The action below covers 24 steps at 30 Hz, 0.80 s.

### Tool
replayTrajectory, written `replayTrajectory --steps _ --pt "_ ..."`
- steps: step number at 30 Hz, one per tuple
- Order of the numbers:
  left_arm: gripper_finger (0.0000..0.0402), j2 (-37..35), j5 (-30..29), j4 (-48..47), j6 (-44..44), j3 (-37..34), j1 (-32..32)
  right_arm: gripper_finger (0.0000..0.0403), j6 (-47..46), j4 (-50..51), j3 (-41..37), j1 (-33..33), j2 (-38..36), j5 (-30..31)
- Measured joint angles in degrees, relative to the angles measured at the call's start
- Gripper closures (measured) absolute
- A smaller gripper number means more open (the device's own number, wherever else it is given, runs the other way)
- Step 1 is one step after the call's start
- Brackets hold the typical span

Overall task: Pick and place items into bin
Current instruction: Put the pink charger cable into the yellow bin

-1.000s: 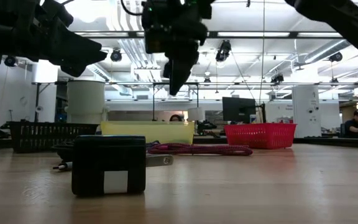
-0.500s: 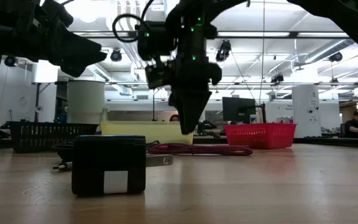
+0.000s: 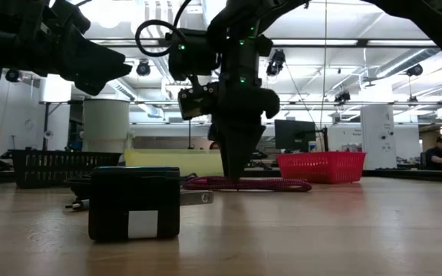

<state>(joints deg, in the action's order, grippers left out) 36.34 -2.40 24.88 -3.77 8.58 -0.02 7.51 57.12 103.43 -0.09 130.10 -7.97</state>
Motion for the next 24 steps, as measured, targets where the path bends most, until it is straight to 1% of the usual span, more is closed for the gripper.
replayTrajectory --steps 3,9,12,14,17,18,21,24 --pt "0.0242 0.0 0.0 0.0 0.0 0.0 0.0 0.0246 -0.9 -2.5 -2.0 0.1 -0.1 0.5" --pt "0.0242 -0.1 0.0 0.1 0.0 -0.1 0.0 0.0264 -1.1 -2.9 -3.5 0.1 -0.2 0.7" --pt "0.0242 -0.1 0.0 0.1 0.0 -0.1 0.0 0.0289 -1.1 -3.2 -3.5 0.1 -0.2 0.7" --pt "0.0242 -0.1 0.0 0.1 0.0 -0.1 0.0 0.0316 -1.1 -3.4 -3.5 0.1 -0.2 0.7" --pt "0.0242 -0.1 0.0 0.1 0.0 -0.2 0.0 0.0369 -1.4 -3.3 -3.5 0.1 -0.2 0.7" --pt "0.0242 -0.1 0.0 0.1 0.0 -0.2 0.0 0.0379 -1.4 -3.2 -3.5 0.1 -0.2 0.6" --pt "0.0242 -0.1 0.0 0.1 0.0 -0.2 0.0 0.0385 -2.1 -2.8 -3.4 0.1 -0.4 2.0" --pt "0.0242 -0.1 0.0 0.1 0.0 -0.2 0.0 0.0387 -2.8 1.9 -1.5 0.0 -0.4 6.2"
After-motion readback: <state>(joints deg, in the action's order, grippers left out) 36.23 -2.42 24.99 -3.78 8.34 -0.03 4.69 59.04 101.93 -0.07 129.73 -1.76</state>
